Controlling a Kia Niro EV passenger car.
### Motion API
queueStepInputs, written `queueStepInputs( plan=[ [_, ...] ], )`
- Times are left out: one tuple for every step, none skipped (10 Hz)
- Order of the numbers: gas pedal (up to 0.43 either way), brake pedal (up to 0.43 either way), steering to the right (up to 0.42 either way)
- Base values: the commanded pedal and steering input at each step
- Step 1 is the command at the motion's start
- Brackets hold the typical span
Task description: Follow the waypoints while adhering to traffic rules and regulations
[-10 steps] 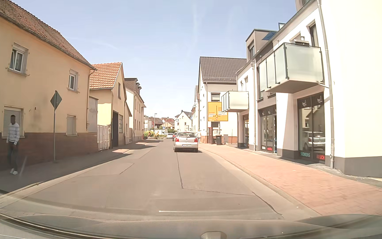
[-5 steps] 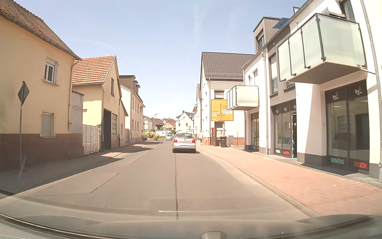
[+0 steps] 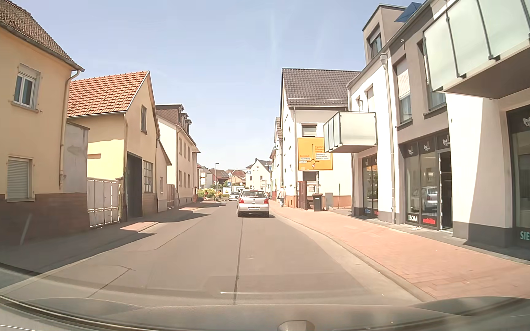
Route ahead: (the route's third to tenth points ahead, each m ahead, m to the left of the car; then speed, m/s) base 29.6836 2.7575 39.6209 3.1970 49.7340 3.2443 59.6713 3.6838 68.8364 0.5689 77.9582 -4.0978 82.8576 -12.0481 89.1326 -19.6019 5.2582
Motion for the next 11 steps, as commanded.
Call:
queueStepInputs(
  plan=[
    [0.000, 0.000, -0.012],
    [0.000, 0.000, -0.013],
    [0.000, 0.000, -0.014],
    [0.000, 0.000, -0.014],
    [0.000, 0.000, -0.012],
    [0.008, 0.000, -0.014],
    [0.028, 0.000, -0.017],
    [0.047, 0.000, -0.021],
    [0.059, 0.000, -0.025],
    [0.059, 0.000, -0.026],
    [0.059, 0.000, -0.025]
  ],
)
